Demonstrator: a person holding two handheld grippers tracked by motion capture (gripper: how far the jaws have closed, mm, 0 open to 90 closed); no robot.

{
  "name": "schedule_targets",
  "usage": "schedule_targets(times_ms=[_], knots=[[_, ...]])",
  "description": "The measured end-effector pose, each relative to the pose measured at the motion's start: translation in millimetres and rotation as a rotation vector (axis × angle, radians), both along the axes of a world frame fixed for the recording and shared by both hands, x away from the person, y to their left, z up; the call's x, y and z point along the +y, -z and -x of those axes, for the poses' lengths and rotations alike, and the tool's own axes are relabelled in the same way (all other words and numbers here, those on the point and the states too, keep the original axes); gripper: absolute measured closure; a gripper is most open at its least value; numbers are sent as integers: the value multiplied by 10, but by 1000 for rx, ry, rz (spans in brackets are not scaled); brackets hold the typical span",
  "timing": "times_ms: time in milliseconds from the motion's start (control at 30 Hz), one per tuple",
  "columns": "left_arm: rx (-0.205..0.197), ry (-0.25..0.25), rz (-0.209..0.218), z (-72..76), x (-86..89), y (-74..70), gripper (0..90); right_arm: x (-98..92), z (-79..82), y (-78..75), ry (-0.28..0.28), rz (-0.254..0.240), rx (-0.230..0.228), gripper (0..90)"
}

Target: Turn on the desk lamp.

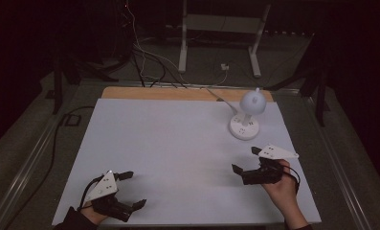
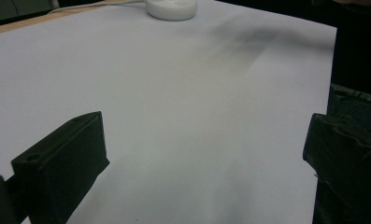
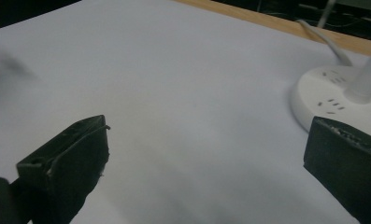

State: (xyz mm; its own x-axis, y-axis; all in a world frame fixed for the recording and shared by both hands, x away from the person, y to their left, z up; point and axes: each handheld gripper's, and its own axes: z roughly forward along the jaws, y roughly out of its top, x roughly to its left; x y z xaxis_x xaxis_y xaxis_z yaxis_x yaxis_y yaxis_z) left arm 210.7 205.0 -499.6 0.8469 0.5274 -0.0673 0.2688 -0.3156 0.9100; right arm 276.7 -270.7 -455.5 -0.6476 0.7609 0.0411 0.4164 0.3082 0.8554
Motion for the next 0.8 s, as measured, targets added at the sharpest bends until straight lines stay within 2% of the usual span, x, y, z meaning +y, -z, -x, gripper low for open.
schedule_targets(times_ms=[333,800], knots=[[-1,0,-3,1,0,0,3,-66,-193,-12,74,15,-7,3],[3,-2,0,-2,4,2,3,-90,-449,49,143,26,9,3]])
